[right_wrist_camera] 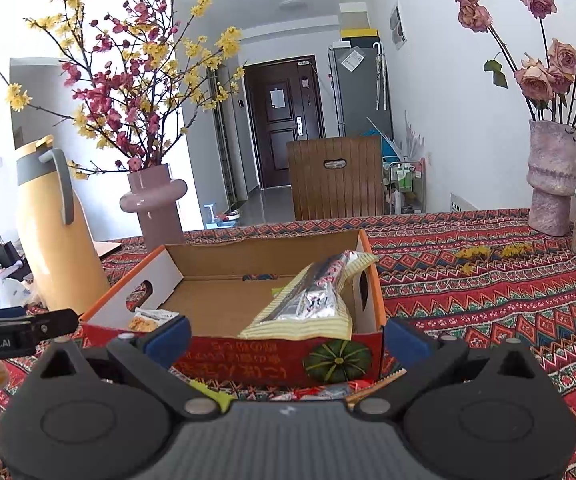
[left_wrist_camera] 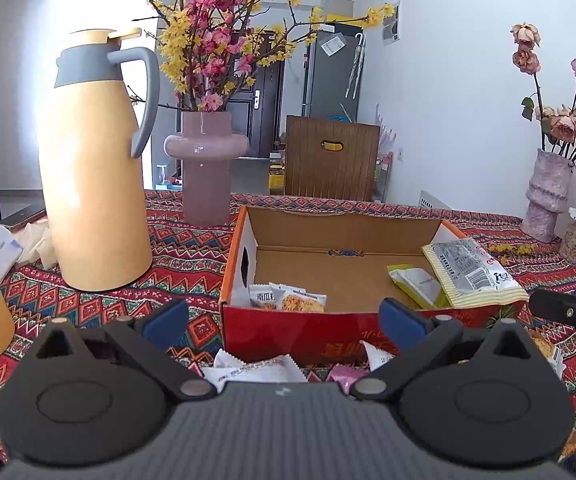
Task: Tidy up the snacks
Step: 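Move both tools back over the snack pile in front of the box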
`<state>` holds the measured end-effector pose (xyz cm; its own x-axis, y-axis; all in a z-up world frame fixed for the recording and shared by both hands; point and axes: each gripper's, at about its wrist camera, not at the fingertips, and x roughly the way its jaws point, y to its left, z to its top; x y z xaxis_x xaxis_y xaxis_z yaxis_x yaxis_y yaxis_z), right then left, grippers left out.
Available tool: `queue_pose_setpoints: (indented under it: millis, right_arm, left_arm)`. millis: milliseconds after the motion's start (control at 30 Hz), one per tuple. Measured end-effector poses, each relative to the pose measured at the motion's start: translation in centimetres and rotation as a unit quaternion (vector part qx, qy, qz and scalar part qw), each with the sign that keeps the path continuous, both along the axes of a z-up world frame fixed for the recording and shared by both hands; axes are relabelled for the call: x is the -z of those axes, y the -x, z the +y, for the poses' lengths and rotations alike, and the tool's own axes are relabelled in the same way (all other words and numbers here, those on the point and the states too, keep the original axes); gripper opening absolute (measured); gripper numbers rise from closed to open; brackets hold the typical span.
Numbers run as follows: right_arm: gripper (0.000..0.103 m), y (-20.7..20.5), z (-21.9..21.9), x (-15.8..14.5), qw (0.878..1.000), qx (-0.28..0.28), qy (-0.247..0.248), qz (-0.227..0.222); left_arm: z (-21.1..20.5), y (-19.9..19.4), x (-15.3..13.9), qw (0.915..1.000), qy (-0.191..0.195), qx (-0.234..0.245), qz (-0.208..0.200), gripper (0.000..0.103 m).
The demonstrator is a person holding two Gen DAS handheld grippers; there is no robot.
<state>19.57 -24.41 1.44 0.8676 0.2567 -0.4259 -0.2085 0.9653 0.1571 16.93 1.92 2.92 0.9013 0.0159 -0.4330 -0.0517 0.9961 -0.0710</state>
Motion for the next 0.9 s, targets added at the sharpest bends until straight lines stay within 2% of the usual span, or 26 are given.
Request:
queue_pose_setpoints:
  millis: [400,667,833,900]
  right_arm:
    - [0.103,1.9,-1.2,3.6,0.999,0.000,0.009,0.045]
    - [0.103,2.7,-1.3,4.3,0.998,-0.009,0.015,0.060]
    - [0.087,1.5,-0.8,4.3,0.997,-0.017,0.030,0.075]
    - [0.084,0.8,-0.5,4.4,0.995,-0.026,0.032,0.089]
  left_arm:
    - [1.4,0.9,3.4,0.9995,0.014,-0.002,0.028,0.103]
    - [1.5,1.0,4.6,0.9994,0.015,0.000,0.030,0.103]
    - [1.7,1.0,4.8,0.9993,0.019,-0.003,0.032,0.103]
    - [1.7,1.0,4.9,0.9992,0.021,-0.004,0.033,0.103]
